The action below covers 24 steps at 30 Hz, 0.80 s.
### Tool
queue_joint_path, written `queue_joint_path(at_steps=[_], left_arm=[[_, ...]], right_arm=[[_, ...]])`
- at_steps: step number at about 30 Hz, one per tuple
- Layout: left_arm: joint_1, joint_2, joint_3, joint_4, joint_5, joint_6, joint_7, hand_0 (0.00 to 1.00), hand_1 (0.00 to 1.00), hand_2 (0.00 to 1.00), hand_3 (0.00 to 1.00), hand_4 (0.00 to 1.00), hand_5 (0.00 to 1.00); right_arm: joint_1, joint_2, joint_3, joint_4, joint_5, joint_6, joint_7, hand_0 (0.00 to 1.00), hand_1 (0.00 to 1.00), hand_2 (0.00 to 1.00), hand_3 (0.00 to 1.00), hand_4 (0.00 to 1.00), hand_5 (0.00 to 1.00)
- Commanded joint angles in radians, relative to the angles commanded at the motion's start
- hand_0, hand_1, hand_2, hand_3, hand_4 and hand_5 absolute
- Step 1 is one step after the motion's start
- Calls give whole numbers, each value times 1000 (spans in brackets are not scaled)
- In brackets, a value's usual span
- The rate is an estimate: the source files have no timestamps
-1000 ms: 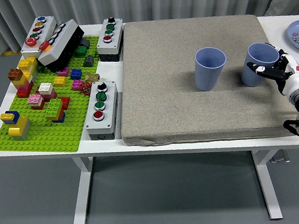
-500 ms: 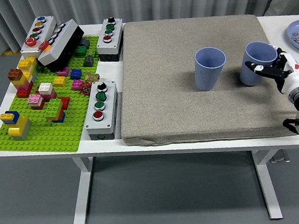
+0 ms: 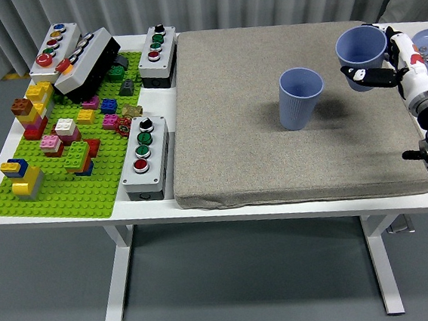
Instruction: Pick cup pour cup place
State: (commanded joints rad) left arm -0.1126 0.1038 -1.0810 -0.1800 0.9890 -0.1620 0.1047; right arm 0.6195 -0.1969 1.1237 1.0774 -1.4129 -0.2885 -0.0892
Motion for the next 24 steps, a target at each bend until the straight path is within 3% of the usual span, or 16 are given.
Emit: queue_joint_path(at_steps=[13,24], left_arm=[[3,1,2,0,-2,0,-1,838,816,878,803,635,998],[0,2,0,0,-1,0,-1,838,816,877,802,633,998]], right_arm=[[-5,20,-79,42,-281,-31,-74,731,594,515,656,714,2],[2,22,-90,55,-381,-37,-98,734,597,514,654,711,2]])
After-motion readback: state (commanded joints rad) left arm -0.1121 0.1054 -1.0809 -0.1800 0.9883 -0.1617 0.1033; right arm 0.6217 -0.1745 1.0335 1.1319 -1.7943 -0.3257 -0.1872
